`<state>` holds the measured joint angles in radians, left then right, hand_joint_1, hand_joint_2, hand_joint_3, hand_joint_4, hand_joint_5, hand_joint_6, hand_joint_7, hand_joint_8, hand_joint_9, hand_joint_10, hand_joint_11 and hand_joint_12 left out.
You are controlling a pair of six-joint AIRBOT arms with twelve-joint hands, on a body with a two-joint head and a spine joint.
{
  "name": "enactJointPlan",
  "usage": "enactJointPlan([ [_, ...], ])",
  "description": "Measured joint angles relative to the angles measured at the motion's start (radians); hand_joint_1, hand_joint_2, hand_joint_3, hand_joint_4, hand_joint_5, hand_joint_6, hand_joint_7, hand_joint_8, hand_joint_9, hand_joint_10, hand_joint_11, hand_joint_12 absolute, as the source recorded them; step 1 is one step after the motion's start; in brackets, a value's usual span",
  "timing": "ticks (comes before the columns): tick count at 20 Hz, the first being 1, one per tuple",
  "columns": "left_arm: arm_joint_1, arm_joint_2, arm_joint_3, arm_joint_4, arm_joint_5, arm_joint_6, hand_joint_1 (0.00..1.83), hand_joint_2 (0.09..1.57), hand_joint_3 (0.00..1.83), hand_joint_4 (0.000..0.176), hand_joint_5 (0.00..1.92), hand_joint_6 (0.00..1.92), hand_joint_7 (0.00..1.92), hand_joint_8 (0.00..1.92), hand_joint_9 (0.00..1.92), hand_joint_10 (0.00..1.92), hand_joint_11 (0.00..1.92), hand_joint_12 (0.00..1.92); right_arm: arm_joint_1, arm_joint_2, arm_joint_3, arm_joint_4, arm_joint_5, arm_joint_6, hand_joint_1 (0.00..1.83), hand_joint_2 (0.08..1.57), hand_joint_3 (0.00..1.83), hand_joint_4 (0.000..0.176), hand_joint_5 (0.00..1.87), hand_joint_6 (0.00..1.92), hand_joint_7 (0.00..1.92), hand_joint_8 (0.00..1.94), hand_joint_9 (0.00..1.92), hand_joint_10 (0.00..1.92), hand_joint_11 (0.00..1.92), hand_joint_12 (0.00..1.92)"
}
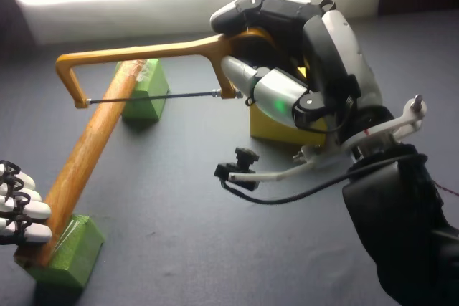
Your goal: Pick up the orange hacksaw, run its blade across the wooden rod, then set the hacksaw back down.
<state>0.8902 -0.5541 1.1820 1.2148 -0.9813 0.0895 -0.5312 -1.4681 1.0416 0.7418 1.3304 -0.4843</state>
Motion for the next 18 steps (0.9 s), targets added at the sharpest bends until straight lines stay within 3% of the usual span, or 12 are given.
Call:
enactJointPlan([
  [4,0.002,0.0,-0.001,-0.003,-0.001,0.0,0.17,1.16,0.0,0.0,0.1,0.0,0.1,0.0,0.1,0.0,0.0,0.32,-0.017,-0.037,0.01,0.014,0.004,-0.018,1.49,1.12,0.0,0.0,0.91,0.87,0.9,1.02,0.99,1.09,0.8,1.64],
  [14,0.009,0.0,-0.001,-0.003,0.0,0.0,0.13,1.15,0.0,0.0,0.11,0.0,0.1,0.0,0.11,0.0,0.0,0.39,-0.017,-0.077,0.012,0.015,-0.012,-0.079,1.49,1.12,0.0,0.0,0.92,0.85,0.85,1.09,0.95,1.13,0.81,1.65],
  [18,0.011,0.0,-0.001,-0.007,-0.001,0.0,0.14,1.16,0.0,0.0,0.09,0.0,0.08,0.0,0.09,0.0,0.0,0.3,-0.023,-0.092,0.012,0.037,-0.014,-0.093,1.49,1.13,0.0,0.0,0.91,0.86,0.85,1.1,0.94,1.15,0.81,1.66],
])
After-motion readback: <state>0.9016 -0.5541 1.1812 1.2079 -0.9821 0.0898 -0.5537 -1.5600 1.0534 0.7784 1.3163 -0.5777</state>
